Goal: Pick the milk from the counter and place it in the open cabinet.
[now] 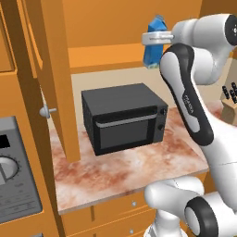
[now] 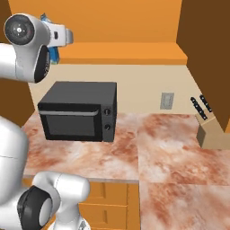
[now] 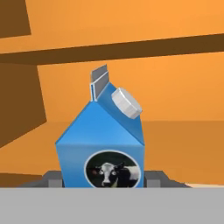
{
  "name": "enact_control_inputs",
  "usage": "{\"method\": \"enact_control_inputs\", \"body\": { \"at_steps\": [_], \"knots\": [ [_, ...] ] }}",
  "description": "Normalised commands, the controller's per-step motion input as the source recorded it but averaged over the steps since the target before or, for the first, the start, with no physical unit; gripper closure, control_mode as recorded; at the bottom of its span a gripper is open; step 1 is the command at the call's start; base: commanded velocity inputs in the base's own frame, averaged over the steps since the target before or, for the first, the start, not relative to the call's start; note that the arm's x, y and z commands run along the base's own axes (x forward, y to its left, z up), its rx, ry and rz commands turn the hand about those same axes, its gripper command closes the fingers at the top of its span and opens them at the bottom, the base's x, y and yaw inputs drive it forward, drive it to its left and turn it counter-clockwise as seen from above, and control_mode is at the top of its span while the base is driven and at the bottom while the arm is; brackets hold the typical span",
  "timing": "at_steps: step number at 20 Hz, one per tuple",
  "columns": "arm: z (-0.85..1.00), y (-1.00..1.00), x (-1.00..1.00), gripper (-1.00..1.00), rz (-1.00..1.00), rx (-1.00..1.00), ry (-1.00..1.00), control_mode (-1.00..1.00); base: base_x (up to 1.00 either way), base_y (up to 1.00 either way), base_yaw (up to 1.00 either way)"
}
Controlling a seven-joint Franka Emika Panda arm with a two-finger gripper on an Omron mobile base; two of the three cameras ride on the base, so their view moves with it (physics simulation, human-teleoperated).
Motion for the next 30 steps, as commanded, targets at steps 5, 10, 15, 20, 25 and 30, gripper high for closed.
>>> {"method": "enact_control_inputs", "body": {
  "at_steps": [5,10,15,20,25,30],
  "knots": [
    [-0.01,0.04,0.64,1.0,0.0,0.0,0.0,-1.0,0.0,0.0,0.0],
    [-0.04,0.08,0.71,1.0,0.0,0.0,0.0,-1.0,0.0,0.0,0.0],
    [-0.24,0.09,0.73,1.0,0.0,0.0,0.0,-1.0,0.0,0.0,0.0],
    [-0.18,0.05,0.78,1.0,0.0,0.0,0.0,-1.0,0.0,0.0,0.0],
    [-0.17,0.08,0.91,1.0,0.0,0.0,0.0,-1.0,0.0,0.0,0.0],
    [-0.3,0.14,0.89,1.0,0.0,-0.01,0.0,-1.0,0.0,0.0,0.0]
  ]
}}
